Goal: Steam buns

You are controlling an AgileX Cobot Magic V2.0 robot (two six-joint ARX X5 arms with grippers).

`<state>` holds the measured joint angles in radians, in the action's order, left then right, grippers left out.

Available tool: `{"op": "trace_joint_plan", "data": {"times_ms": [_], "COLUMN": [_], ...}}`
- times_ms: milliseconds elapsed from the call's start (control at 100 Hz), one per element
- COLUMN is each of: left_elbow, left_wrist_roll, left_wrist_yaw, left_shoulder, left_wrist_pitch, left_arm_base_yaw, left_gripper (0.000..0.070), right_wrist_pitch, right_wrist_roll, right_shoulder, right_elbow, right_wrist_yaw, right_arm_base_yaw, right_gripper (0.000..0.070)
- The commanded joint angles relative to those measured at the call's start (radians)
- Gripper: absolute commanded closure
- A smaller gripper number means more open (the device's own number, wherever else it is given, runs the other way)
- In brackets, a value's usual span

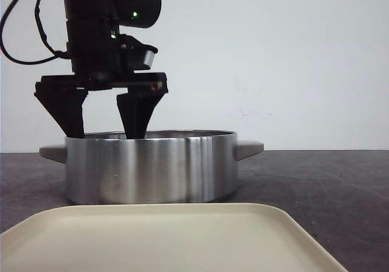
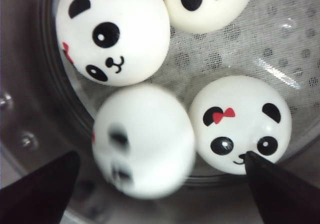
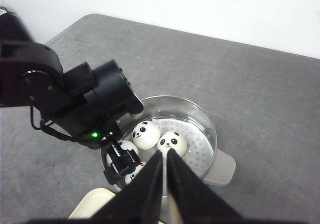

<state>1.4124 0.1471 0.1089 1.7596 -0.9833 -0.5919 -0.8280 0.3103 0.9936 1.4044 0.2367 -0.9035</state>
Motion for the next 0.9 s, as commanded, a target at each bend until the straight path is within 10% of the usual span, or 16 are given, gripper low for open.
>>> {"op": "trace_joint_plan", "data": {"times_ms": [0,320,550,890], "left_elbow": [0.047,0.129,0.129,-0.080], "left_wrist_roll": [0.000,0.119,0.129,0.096], "left_wrist_yaw": [0.008,-0.023,-0.020,0.077], "left_shoulder": [-0.002,-0.285,-0.578,-0.969], "left_wrist_pitch": [-0.011,0.130,0.134,0.109], "left_arm_base_yaw": [-0.003,-0.004,-0.024,-0.032], "left_gripper": [0.0012,0.0054,0.0697,0.0700], "right_wrist_pitch": [0.005,0.008,0.146,0.661], "right_wrist_roll": [-0.004,-0.069,-0.137,-0.293], "right_shoulder": [0.007,0.007,-0.008,-0.049], "right_elbow": [0.017,0.016,-0.040,-0.312], "right_wrist_yaw": [0.002,0.116,0.134,-0.026], "right_arm_base_yaw": [-0.012,-0.013,-0.018,-0.044], "right_gripper": [0.0693,0.0693,0.0693,0.0693]}}
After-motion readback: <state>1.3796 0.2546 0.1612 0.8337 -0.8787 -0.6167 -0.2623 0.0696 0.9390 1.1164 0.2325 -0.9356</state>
